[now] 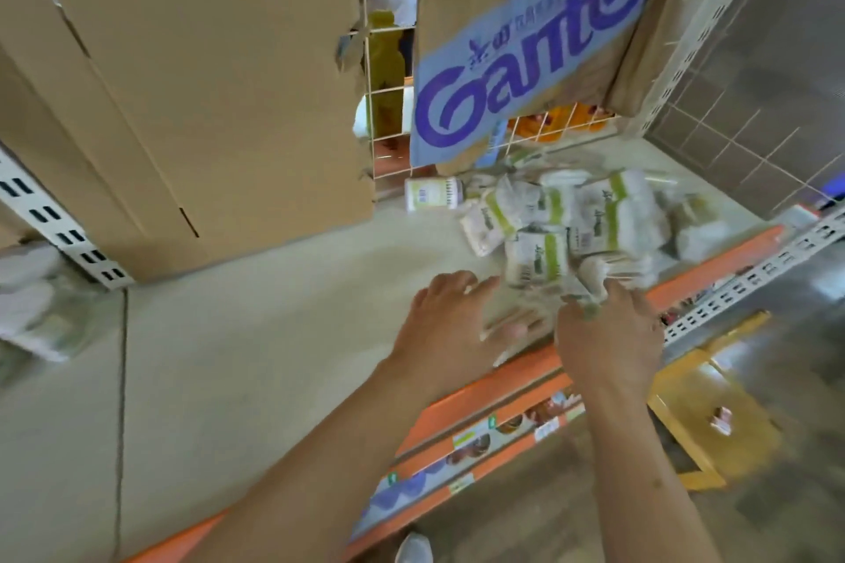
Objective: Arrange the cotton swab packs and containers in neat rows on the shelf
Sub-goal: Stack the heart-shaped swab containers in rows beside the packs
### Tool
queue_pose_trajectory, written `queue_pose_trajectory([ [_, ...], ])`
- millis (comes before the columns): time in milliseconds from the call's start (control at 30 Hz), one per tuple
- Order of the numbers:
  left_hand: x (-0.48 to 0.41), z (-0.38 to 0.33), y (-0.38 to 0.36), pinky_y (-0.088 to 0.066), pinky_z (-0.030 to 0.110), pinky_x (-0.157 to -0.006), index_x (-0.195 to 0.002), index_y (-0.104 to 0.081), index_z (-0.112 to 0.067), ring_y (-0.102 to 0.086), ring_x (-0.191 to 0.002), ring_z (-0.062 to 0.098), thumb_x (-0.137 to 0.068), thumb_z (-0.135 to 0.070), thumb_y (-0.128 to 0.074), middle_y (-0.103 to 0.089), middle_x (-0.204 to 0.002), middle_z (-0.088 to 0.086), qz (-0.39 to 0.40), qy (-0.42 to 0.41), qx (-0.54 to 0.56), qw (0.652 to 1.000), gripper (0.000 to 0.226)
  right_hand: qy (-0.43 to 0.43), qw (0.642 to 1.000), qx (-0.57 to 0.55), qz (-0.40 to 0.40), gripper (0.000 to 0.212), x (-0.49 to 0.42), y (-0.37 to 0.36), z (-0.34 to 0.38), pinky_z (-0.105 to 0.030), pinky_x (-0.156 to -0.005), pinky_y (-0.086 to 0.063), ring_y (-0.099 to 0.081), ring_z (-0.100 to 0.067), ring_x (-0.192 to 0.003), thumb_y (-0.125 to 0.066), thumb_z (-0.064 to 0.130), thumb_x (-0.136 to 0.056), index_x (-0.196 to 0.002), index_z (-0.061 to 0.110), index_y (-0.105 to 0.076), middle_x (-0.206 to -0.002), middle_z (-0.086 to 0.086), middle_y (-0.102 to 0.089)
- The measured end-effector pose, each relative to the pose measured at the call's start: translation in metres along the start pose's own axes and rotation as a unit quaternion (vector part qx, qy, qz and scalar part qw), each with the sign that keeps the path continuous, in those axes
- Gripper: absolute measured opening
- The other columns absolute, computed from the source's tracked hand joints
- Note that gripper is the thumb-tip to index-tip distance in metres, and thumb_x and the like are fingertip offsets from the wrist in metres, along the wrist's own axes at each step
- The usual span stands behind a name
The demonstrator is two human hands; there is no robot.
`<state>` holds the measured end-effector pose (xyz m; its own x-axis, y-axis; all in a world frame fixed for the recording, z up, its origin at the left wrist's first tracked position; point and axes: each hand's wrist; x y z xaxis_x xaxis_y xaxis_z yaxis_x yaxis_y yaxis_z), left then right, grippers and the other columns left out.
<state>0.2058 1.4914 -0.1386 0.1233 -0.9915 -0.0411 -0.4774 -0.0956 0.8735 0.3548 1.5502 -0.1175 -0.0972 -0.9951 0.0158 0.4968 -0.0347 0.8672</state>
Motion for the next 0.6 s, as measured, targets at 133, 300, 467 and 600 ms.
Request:
queue_pose_trajectory([
  [133, -0.015, -0.018, -0.014, -0.044, 0.037, -0.086, -0.117, -0.056, -0.024, -0.05, -0.101, 0.024, -0.075, -0.061, -0.063, -0.052, -0.105, 0.003, 0.071, -0.003, 0.008, 0.997, 0.056, -0.039, 0.996, -0.04, 0.064, 0.058, -0.005, 0.002, -0.016, -0.041, -0.083, -0.039, -0.046, -0.036, -0.118, -0.054, 0.03, -0.09, -0.141, 0.012, -0.035, -0.14, -0.017, -0.041],
  [300, -0.008, -0.008, -0.008, -0.038, 0.034, -0.059, -0.073, -0.055, -0.016, -0.054, -0.067, 0.019, -0.078, -0.053, -0.056, -0.055, -0.072, 0.003, 0.013, 0.054, 0.112, 0.992, 0.037, -0.061, 0.973, -0.197, 0.106, 0.063, -0.009, 0.001, -0.021, -0.037, -0.071, -0.048, -0.062, -0.027, -0.091, -0.071, 0.03, -0.08, -0.135, 0.011, -0.048, -0.118, -0.011, -0.062],
  [467, 0.014, 0.018, 0.013, -0.045, 0.027, -0.072, -0.098, -0.069, -0.017, -0.062, -0.081, 0.011, -0.086, -0.032, -0.066, -0.069, -0.093, -0.005, -0.013, 0.162, 0.345, 0.924, 0.019, -0.037, 0.918, -0.347, 0.189, 0.024, 0.003, -0.011, 0.001, -0.041, -0.064, -0.052, -0.06, -0.023, -0.068, -0.065, 0.01, -0.08, -0.102, 0.018, -0.068, -0.083, -0.011, -0.069],
  [600, 0.044, 0.047, 0.029, -0.044, 0.024, -0.07, -0.099, -0.069, -0.02, -0.058, -0.076, 0.008, -0.082, -0.031, -0.066, -0.068, -0.089, -0.002, -0.063, 0.181, 0.459, 0.868, 0.02, -0.032, 0.875, -0.412, 0.254, 0.018, 0.019, -0.028, 0.031, -0.036, -0.061, -0.048, -0.059, -0.025, -0.071, -0.061, -0.002, -0.082, -0.091, 0.014, -0.062, -0.085, -0.01, -0.068],
])
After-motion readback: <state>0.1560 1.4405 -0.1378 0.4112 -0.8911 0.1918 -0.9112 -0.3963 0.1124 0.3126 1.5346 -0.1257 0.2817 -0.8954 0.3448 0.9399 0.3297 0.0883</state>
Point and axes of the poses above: each hand's wrist, its own x-axis away from the middle knuckle, its own y-axis out of the back of the hand, z = x × y
